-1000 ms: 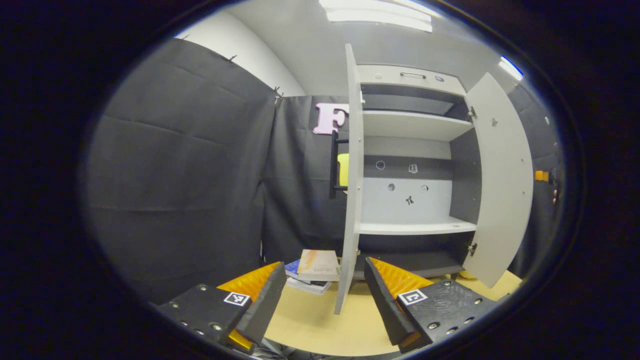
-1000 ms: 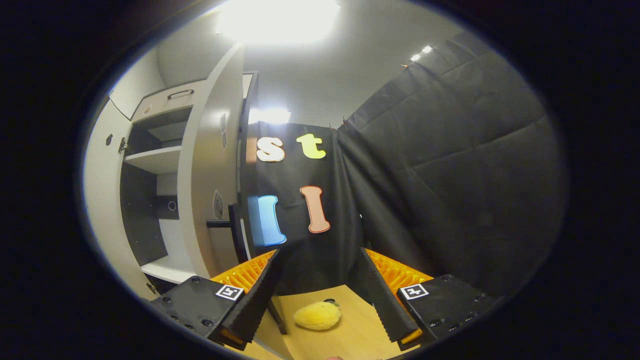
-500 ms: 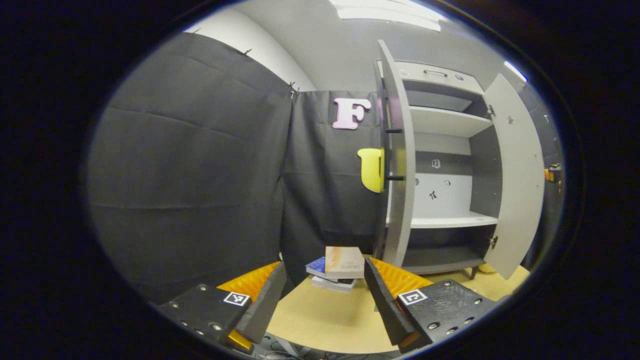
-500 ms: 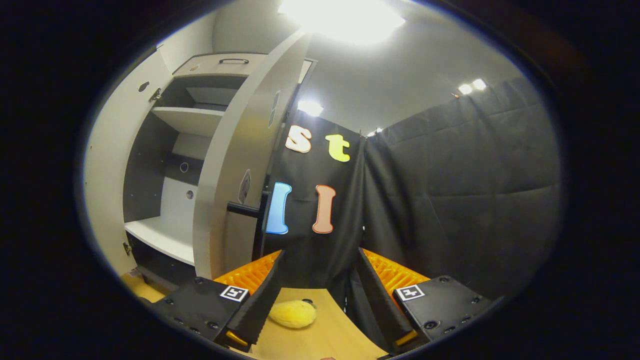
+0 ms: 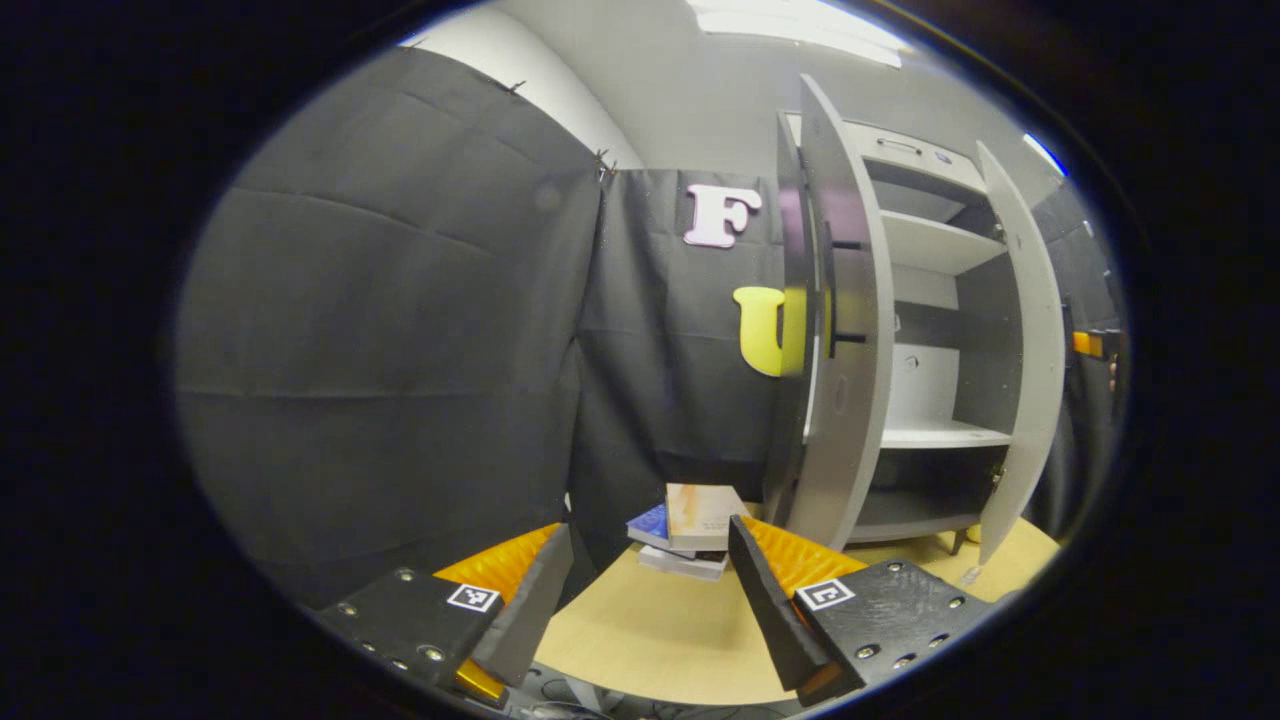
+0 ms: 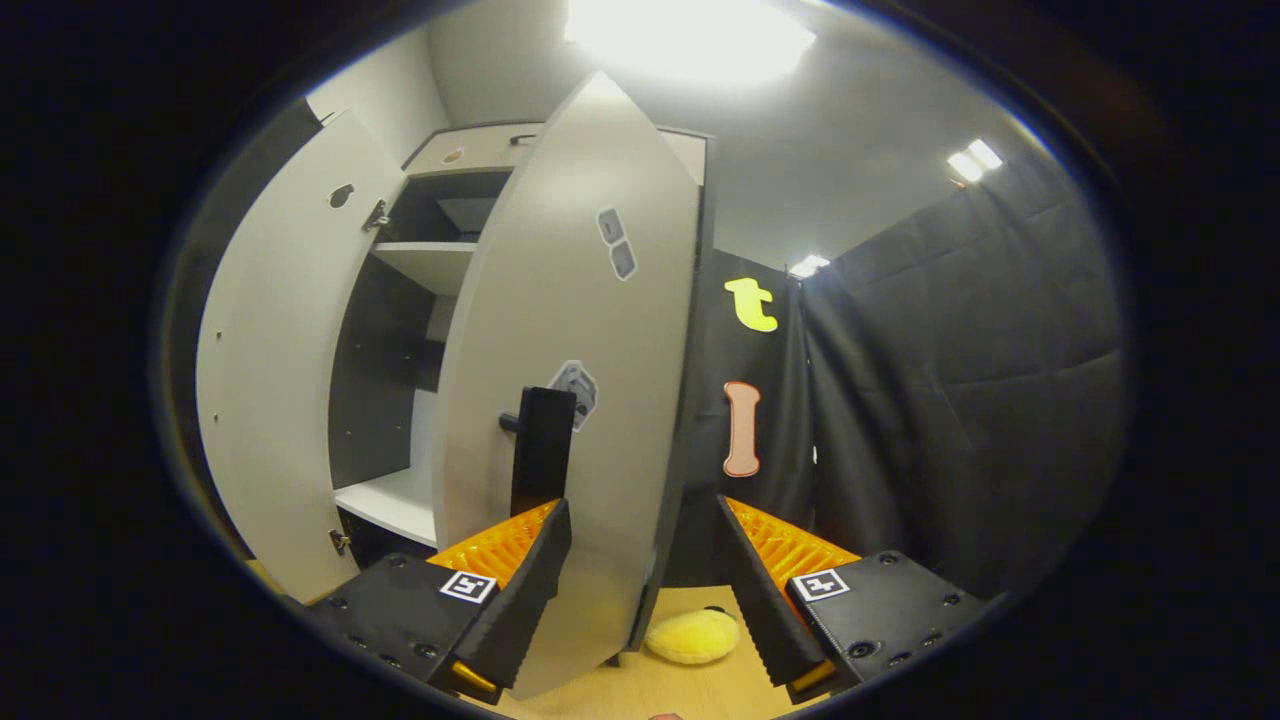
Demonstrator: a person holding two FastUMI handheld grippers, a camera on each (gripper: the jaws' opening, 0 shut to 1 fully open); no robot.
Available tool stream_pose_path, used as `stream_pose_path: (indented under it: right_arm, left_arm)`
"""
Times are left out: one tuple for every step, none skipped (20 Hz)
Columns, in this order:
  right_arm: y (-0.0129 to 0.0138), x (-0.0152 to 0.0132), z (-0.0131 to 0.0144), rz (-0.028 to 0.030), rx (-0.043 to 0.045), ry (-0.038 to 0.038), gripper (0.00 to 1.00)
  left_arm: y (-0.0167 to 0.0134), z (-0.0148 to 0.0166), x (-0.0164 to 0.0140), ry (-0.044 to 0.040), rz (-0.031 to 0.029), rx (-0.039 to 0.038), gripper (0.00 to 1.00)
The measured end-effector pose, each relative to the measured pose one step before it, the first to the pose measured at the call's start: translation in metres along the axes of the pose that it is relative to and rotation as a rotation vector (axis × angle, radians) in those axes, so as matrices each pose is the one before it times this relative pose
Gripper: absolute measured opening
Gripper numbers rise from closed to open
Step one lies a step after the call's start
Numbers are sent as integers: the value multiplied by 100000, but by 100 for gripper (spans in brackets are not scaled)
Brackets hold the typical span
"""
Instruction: Grasp the bottle in the cabinet with the left hand and place it on the coaster, then close the right door with the right hand and the left door with the left hand.
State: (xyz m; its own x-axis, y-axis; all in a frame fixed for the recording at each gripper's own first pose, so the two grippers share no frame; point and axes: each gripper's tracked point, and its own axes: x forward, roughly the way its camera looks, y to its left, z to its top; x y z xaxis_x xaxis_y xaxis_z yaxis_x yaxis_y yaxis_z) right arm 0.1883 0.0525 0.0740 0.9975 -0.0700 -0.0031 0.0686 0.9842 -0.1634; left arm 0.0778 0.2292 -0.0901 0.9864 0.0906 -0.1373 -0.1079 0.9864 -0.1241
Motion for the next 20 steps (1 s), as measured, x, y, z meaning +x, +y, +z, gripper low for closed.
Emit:
stream_pose_path:
  right_arm:
    - [996, 277, 95, 1265, -1752, -499, 92]
    - [963, 272, 61, 1556, -1896, 115, 95]
    - [720, 108, 27, 862, -1941, 347, 97]
    - [432, 76, -42, 456, -1667, 128, 97]
    - [278, -35, -87, -314, -1139, 197, 97]
    - [85, -172, -151, -408, -428, 375, 97]
    - [6, -162, -257, -396, 35, 575, 97]
    - [-255, -225, -284, -864, 669, 520, 98]
    - [-375, -389, -314, -1085, 1219, 410, 98]
    - [-427, -408, -370, -990, 1799, 668, 97]
    - [-585, -456, -504, -1034, 2058, 672, 98]
    - [-695, -497, -492, -1249, 1997, 654, 98]
    - [-773, -481, -553, -1540, 1521, 554, 98]
    - [-928, -517, -554, -2027, 997, 843, 98]
    - [-989, -470, -549, -2288, 1561, 562, 98]
    - [-845, -525, -486, -1629, 2654, 213, 98]
    - [-594, -506, -406, -861, 3191, 36, 98]
    - [-581, -443, -480, -673, 2579, 441, 97]
    - [-796, -360, -672, -730, 1550, 819, 97]
    - [-635, -356, -701, 157, 645, 1533, 98]
  left_arm:
    - [513, -42, 281, -3, -92, -16, 92]
    - [321, 326, 187, -78, -409, -79, 92]
    - [374, 309, 11, -216, -157, -165, 92]
    - [85, 449, 278, -389, -248, -148, 92]
    - [27, 439, 422, -547, -56, -162, 89]
    - [-36, 561, 456, -612, -299, -83, 92]
    - [-264, 682, 525, -589, -898, -80, 92]
    - [-429, 920, 871, -1043, -1493, 262, 92]
    - [-448, 973, 1001, -858, -1390, 453, 92]
    - [-393, 1074, 1110, -821, -1016, 382, 97]
    - [-337, 1137, 991, -839, -1158, 74, 97]
    - [-519, 1178, 1008, -817, -1501, -523, 97]
    - [-581, 938, 1015, -1009, -1420, -965, 98]
    - [-448, 1179, 1020, -1328, -756, -982, 98]
    - [-510, 1029, 835, -723, -1136, -503, 97]
    - [-592, 979, 893, -620, -856, -151, 97]
    - [-692, 800, 1030, -427, -1057, -2, 91]
    - [-696, 626, 846, -234, -1144, -59, 97]
    - [-653, 626, 813, -417, -551, -363, 91]
    - [-500, 466, 481, -384, -77, -534, 91]
